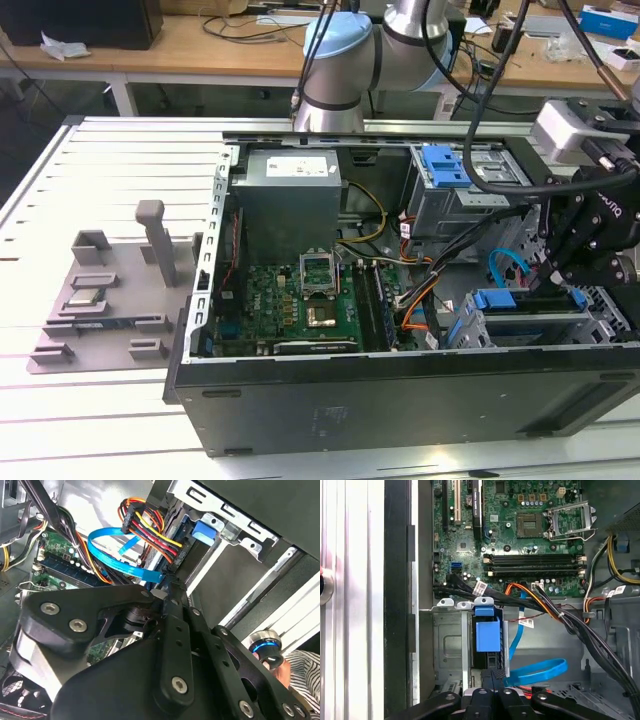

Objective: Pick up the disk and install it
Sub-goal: 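Insert the second disk wire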

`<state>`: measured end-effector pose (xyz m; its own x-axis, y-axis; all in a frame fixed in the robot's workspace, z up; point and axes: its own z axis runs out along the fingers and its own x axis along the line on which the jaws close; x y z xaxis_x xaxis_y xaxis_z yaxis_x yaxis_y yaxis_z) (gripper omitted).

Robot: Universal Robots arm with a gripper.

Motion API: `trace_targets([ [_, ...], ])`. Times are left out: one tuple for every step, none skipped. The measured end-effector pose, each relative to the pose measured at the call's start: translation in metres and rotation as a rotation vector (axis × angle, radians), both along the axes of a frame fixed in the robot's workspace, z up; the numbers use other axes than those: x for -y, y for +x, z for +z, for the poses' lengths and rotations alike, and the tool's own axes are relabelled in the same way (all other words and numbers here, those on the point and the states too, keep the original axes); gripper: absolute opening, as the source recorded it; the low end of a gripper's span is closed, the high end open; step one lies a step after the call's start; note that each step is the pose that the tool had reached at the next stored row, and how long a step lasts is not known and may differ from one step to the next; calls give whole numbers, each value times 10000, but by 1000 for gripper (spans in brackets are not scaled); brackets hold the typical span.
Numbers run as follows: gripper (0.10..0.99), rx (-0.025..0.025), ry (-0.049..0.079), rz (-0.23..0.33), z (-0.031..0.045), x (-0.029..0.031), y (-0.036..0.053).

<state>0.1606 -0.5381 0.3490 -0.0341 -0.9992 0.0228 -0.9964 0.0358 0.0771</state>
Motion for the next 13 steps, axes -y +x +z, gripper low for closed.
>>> trace_targets([
  [102, 1, -1, -13, 6, 1, 0],
  [102, 1, 4, -46, -22, 2, 0],
  [102, 1, 9, -48, -48, 2, 0],
  [102, 2, 3, -49, -73, 4, 0],
  [102, 1, 6, -48, -74, 4, 0],
  [102, 1, 7, -49, -75, 4, 0],
  [102, 2, 2, -48, -70, 5, 0],
  [102, 2, 3, -48, -25, 1, 0],
  [102, 2, -21, -49, 26, -7, 0],
  [102, 1, -22, -49, 33, -8, 0],
  [102, 1, -17, -48, 32, -8, 0],
  [102, 1, -18, -48, 33, -8, 0],
  [102, 1, -15, -48, 33, -8, 0],
])
